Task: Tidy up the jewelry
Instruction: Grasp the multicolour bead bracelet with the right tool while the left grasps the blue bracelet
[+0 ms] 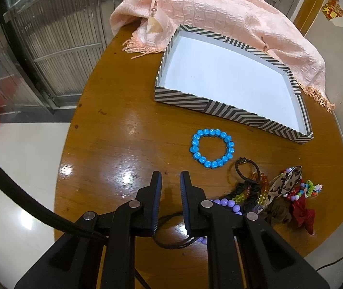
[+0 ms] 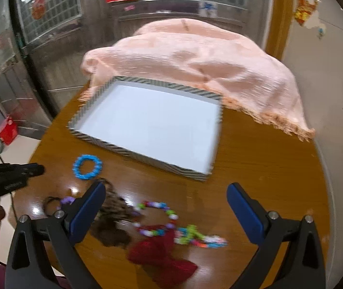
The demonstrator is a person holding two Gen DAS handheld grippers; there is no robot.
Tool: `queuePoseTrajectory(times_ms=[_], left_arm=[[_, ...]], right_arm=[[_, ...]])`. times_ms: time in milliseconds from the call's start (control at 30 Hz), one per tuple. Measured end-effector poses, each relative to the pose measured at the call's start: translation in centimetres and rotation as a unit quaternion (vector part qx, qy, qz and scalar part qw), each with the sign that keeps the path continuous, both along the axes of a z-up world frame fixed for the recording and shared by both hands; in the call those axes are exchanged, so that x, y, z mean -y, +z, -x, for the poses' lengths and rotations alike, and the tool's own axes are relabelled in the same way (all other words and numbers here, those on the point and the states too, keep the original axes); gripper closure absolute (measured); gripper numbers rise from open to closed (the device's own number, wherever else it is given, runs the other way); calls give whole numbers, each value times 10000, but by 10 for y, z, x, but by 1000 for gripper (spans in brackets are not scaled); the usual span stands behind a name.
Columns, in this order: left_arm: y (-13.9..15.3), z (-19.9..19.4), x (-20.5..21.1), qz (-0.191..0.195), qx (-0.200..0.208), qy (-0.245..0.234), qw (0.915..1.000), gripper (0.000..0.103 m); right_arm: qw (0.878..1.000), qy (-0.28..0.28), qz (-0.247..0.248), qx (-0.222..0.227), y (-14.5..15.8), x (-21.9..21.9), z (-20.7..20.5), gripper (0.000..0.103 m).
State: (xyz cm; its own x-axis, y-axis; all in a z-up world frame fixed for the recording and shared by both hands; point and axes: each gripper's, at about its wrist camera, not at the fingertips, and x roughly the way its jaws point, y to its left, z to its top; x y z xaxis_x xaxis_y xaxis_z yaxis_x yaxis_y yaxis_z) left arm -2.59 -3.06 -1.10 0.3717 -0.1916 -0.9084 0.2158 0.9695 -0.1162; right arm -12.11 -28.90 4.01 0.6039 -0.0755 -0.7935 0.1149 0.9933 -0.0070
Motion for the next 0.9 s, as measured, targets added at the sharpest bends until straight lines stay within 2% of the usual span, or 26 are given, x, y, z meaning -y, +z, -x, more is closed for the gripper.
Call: queuePoseTrajectory(times_ms=[100,233,300,467,633,733,900], left_arm=[[-4,-4,0,118,-112,32,9999,87],[-9,-10,0,260,-244,132,9993,81],[-12,-12,1,292,-324,169,9989,81],[-19,-17,10,275,-451,168,9985,81],[-24,-22,15,268,-541,190,9980,81],[-26,-25,18,287,-606,207,9975,80],[-30,-30,24,197,-613,236,9976,80]], right_arm=[[9996,-196,14,-213,-12,21,10,9],[9985,-302,34,-450,-31,35,24,17],[9980,-270,-18,-570,-41,38,30,28],[9968,-131,-85,-782,-62,37,32,39],[9950,114,-439,-889,-72,28,21,42],[9944,294,-190,-996,-80,16,3,45],[9900,513,-213,-1300,-99,5,-20,53]])
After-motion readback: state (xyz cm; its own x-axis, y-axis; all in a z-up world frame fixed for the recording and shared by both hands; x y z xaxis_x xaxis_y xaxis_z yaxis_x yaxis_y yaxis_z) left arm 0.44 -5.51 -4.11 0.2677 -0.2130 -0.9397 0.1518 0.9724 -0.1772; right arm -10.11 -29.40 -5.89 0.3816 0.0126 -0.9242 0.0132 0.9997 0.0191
